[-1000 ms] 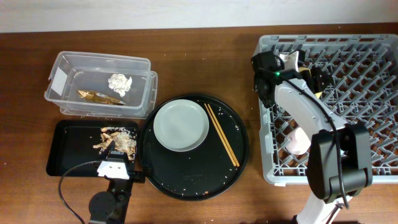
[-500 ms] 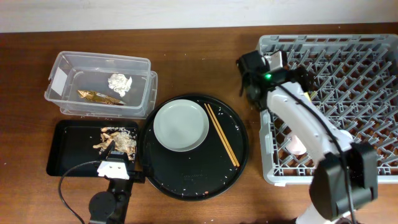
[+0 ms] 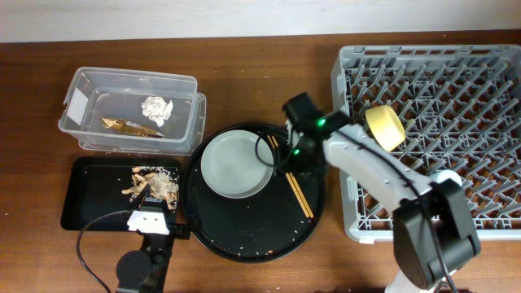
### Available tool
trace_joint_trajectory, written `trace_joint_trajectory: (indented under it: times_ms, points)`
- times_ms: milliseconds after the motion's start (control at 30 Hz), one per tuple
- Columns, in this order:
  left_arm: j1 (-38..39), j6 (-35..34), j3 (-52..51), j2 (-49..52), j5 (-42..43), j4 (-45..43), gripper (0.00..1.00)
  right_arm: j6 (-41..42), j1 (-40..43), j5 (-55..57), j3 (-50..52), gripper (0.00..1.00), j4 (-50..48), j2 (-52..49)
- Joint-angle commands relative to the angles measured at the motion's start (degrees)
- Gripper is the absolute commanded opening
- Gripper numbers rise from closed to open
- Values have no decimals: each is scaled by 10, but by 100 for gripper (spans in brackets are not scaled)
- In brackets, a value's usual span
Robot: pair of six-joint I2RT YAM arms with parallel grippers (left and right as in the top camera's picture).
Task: Sort waste into correct bins and load items into the dishwasher rack
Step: 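Grasp the white plate edge with the right gripper and stand it in the rack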
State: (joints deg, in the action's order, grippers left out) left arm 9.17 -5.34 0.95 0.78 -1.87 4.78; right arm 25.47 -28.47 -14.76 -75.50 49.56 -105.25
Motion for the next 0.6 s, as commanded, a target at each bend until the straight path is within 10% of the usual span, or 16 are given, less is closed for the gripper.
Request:
trace_joint_trajectory:
  times_ms: [0, 267, 567]
  points:
    - [-3, 9, -5, -5, 6, -2, 100, 97, -36, 4, 42, 64, -69, -8]
    - [-3, 9, -5, -5, 6, -2, 100, 202, -68, 12, 65, 51, -153, -55]
    - [-3, 9, -5, -5, 6, -2, 100, 207, -68, 56, 65, 5, -115, -63]
